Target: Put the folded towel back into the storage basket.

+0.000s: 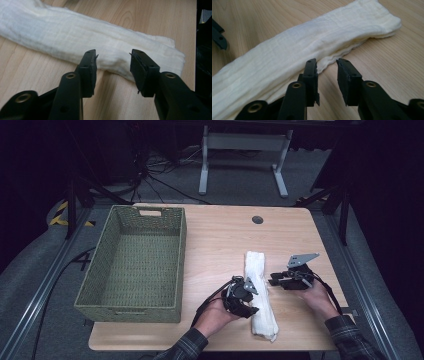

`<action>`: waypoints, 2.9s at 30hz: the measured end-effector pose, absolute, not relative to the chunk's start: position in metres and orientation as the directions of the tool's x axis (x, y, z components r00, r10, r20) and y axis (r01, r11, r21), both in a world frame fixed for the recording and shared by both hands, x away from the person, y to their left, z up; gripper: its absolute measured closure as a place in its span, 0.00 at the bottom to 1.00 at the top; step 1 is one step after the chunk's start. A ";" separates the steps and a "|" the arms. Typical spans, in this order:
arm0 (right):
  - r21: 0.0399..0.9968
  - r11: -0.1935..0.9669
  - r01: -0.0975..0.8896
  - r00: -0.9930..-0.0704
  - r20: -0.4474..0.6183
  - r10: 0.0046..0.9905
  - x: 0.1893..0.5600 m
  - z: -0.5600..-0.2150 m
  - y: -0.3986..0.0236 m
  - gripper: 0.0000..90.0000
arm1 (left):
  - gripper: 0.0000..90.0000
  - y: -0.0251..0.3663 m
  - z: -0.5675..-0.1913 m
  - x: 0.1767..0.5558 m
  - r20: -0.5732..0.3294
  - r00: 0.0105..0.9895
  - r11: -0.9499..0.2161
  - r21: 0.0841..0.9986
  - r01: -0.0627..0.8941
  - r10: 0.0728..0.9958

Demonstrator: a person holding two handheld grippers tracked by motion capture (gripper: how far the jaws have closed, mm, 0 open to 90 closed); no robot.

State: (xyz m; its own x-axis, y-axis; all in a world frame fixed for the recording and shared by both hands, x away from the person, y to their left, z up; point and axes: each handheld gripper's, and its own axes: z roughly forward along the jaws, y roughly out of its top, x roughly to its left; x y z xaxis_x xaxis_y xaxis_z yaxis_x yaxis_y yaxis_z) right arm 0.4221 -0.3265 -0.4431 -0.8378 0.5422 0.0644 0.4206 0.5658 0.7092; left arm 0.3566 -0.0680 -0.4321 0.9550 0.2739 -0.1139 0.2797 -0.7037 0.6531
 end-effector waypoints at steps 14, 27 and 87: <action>0.723 0.535 0.438 -0.822 0.082 0.563 0.405 -0.440 -0.350 0.57 | 0.24 -0.096 -0.443 0.370 -0.061 0.983 -0.721 0.672 0.168 0.172; 0.739 0.530 0.417 -0.829 0.069 0.555 0.407 -0.438 -0.350 0.56 | 0.15 -0.107 -0.460 0.367 -0.002 0.992 -0.777 0.621 0.100 0.126; 0.704 0.658 0.268 -0.943 0.051 0.329 0.483 -0.449 -0.272 0.37 | 0.88 -0.084 -0.453 0.357 -0.192 0.981 -0.789 0.598 0.139 0.027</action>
